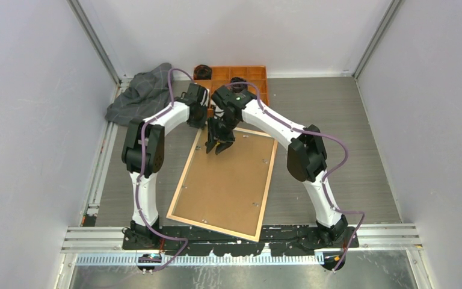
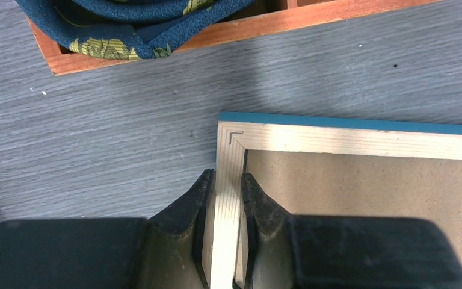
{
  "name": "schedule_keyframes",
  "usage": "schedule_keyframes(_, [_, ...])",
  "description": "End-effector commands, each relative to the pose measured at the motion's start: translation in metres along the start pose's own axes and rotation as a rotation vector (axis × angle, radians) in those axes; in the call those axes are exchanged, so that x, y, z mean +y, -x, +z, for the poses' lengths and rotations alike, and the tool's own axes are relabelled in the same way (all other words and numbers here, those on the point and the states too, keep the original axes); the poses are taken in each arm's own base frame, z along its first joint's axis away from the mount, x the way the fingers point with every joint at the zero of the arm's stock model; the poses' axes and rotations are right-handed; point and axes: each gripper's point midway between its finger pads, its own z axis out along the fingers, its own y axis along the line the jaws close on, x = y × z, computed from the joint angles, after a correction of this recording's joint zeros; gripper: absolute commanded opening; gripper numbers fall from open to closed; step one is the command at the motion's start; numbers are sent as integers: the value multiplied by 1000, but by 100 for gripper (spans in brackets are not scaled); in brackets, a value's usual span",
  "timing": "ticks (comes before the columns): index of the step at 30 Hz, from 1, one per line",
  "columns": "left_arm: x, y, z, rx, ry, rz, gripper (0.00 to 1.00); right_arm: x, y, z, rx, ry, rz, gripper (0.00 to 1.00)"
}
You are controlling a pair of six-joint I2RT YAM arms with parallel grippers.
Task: Take the photo out of the frame
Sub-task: Release the photo frame item from the photo frame.
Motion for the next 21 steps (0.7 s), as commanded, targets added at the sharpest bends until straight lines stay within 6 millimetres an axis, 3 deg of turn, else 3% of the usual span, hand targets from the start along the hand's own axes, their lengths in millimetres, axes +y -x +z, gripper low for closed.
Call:
schedule_keyframes(1, [2, -41, 32, 123, 13, -32, 0, 37, -23, -7, -12, 67, -131, 1])
schedule_keyframes(9, [3, -42, 30, 122, 12, -42, 0, 31, -29, -21, -77, -7, -204, 1])
schedule_keyframes(21, [4, -39, 23, 102, -15, -47, 0, 11, -1, -71, -272, -139, -274, 1])
